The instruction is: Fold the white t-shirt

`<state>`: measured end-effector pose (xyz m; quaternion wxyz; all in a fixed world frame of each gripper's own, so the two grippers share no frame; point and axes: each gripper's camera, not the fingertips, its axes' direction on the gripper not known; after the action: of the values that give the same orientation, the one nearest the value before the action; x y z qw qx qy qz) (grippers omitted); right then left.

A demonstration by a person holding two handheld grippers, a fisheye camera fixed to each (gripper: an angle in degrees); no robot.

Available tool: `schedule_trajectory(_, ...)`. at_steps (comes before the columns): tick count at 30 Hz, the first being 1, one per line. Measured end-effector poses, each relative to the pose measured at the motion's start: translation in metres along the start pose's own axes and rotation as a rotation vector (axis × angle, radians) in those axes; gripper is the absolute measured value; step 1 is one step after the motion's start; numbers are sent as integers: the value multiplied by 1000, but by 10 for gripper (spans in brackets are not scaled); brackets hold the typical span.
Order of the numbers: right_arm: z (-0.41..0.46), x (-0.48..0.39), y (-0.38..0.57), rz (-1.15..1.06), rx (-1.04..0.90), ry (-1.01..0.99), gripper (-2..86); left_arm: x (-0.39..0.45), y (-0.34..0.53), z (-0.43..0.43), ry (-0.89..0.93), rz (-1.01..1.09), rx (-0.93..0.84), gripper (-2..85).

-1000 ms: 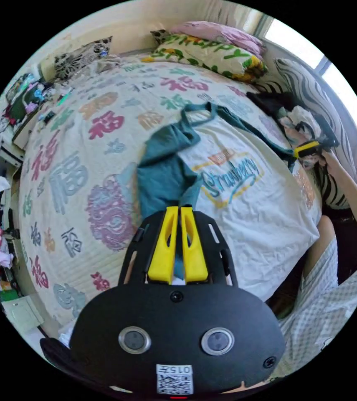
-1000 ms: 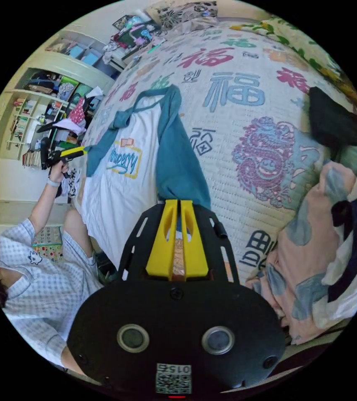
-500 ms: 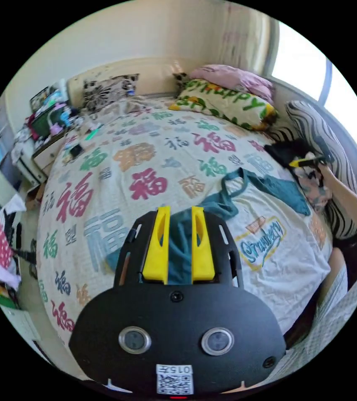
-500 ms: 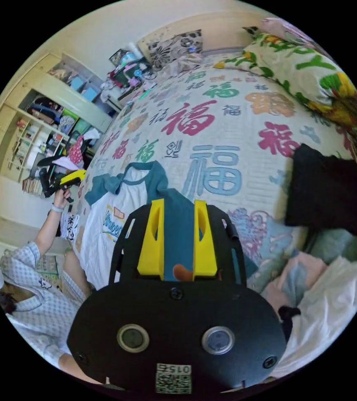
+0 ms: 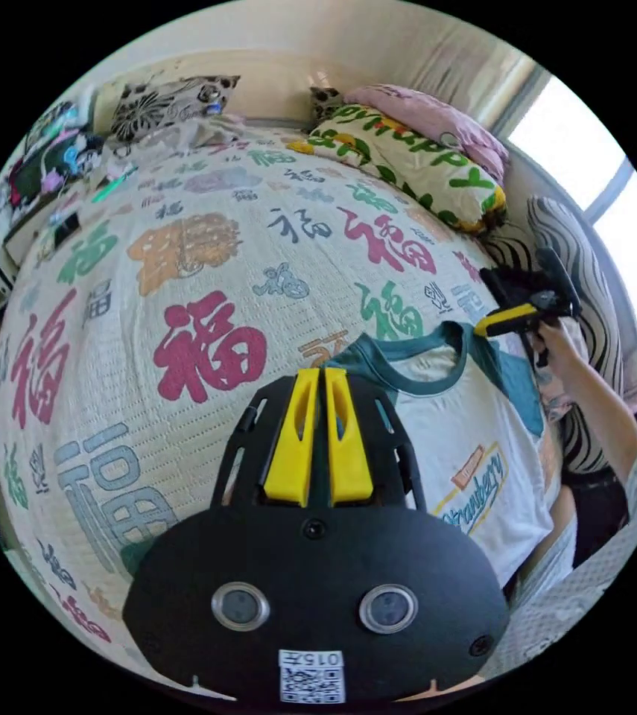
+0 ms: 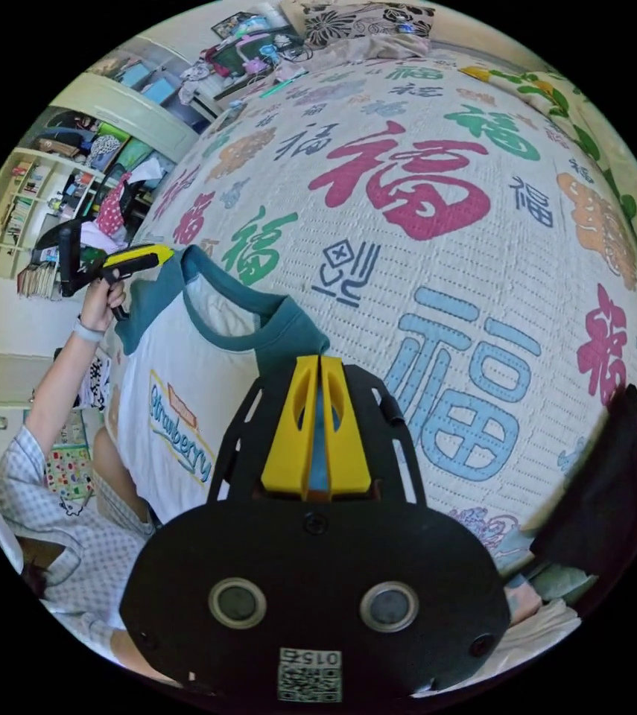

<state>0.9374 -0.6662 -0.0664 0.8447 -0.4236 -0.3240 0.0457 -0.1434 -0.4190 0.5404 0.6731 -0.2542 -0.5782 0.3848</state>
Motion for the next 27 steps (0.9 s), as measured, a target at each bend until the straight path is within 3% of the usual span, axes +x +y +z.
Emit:
schedule_trajectory(4,17,5,3,34,-39,30,28,-42,15,10,33,-180,45,39)
schedule_trajectory(6,18,7,10,45,-12,-3,79,-51,25,7,73,-179,45,63)
schedule_trajectory(12,-19,4,110,21,180,-145,91,-31,134,-62,99,-90,65,87)
schedule_trajectory(15,-18,-8,199,62,131,-217,104,-21,227,-86,90,-170,-84,92)
schedule_trajectory(18,4,-21,300,226,42,-268,114,-5,320,-83,147,-315,-341,96)
schedule_trajectory(23,57,-56,421,429,-96,-313,131,38,417,-71,235,-466,-390,106)
schedule_trajectory(27,85,-76,453,466,-29,-357,125,54,429,-47,181,-458,-418,88)
